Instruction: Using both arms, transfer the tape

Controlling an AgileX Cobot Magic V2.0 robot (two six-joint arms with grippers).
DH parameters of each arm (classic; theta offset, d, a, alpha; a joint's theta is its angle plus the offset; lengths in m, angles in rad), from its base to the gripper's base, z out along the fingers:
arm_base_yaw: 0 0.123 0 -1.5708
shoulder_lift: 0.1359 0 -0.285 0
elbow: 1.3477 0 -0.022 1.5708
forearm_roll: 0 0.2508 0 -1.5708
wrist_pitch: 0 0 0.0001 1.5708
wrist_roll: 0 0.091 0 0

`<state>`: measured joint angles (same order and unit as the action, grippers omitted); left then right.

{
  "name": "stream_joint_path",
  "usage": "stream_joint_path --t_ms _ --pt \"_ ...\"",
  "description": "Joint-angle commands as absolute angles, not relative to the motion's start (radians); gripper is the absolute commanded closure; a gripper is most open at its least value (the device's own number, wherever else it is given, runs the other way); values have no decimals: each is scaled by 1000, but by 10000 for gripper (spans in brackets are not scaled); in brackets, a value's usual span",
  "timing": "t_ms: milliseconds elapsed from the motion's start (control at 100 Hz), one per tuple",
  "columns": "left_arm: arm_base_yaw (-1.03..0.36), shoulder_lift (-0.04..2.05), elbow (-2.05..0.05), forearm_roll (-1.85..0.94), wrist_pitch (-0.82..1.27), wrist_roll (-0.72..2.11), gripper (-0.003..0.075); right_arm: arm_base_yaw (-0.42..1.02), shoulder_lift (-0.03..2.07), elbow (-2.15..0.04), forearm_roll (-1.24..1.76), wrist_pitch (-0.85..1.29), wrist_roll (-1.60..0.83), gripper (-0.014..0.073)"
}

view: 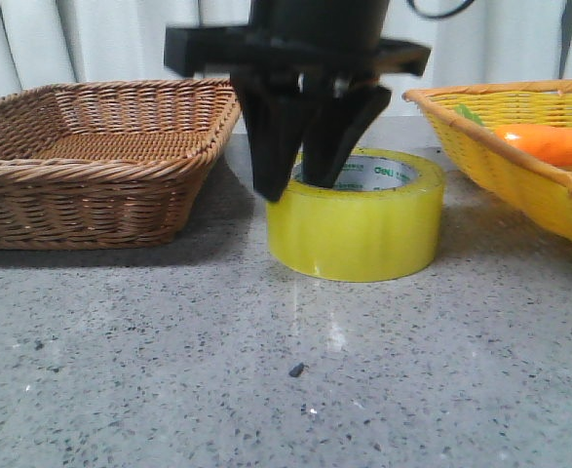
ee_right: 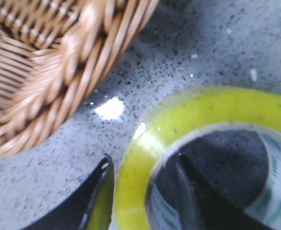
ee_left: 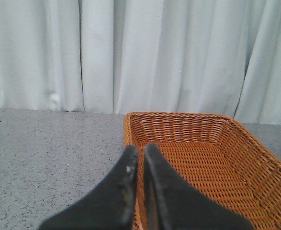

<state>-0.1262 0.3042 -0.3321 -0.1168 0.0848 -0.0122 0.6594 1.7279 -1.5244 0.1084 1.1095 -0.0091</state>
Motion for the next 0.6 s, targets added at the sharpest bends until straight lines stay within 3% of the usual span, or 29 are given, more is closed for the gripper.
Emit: stream_joint_path --t_ms 0,100,230,420,590 --pt "-131 320 -370 -132 0 -21 627 655 1623 -1560 102 1090 -19 375" --pt "-163 320 -370 -132 0 -21 545 655 1545 -1560 102 1086 -19 491" --pt "-229 338 -370 -132 -10 -21 541 655 1452 -1560 102 1076 -19 665" --pt "-368 439 -386 -132 -67 -21 521 655 1339 -1546 91 1001 -19 666" --pt "-499 588 -480 -112 -78 -21 382 655 1212 -1468 67 854 -19 666"
